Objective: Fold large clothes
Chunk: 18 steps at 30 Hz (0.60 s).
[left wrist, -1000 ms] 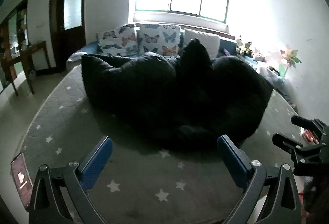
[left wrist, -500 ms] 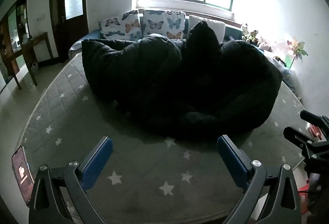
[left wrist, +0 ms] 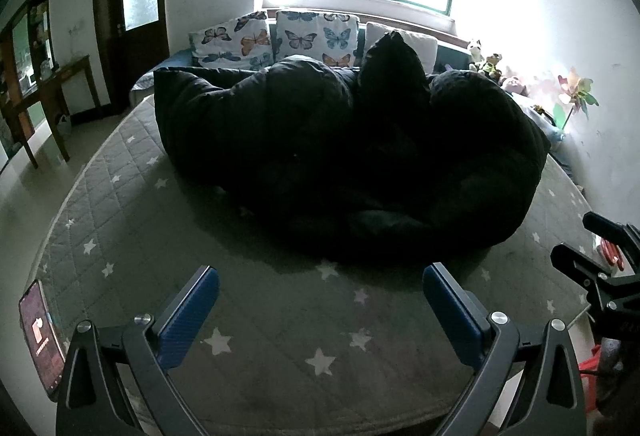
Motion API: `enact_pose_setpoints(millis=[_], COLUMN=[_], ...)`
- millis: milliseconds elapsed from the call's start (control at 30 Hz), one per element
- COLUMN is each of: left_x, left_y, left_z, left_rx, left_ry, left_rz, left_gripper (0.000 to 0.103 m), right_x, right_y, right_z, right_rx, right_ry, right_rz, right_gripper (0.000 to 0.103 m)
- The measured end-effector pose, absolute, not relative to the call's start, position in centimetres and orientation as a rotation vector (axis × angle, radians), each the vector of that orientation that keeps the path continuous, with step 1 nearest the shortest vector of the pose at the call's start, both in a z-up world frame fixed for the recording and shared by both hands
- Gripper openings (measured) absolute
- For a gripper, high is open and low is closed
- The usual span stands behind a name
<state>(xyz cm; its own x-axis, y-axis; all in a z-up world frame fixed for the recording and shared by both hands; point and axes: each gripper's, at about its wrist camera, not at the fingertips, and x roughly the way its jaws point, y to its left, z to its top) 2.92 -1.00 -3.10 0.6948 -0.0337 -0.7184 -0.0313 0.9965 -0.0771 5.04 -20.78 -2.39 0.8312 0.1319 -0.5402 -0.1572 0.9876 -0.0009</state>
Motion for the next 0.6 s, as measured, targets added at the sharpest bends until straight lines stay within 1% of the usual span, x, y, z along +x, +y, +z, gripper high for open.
enact_pose_setpoints(millis=[600], left_x=[3.37], left_y=[-1.24], left_z=[-3.66], left_rx=[-0.082], left_ry=[0.817], left_rz=[-0.001], left_gripper=[0.103], right_x=[5.26], right_y=[-20.78], right_z=[-2.48], right_rx=[-0.044], right_ry=[0.572], right_rz=[0.157], right_gripper=[0.103])
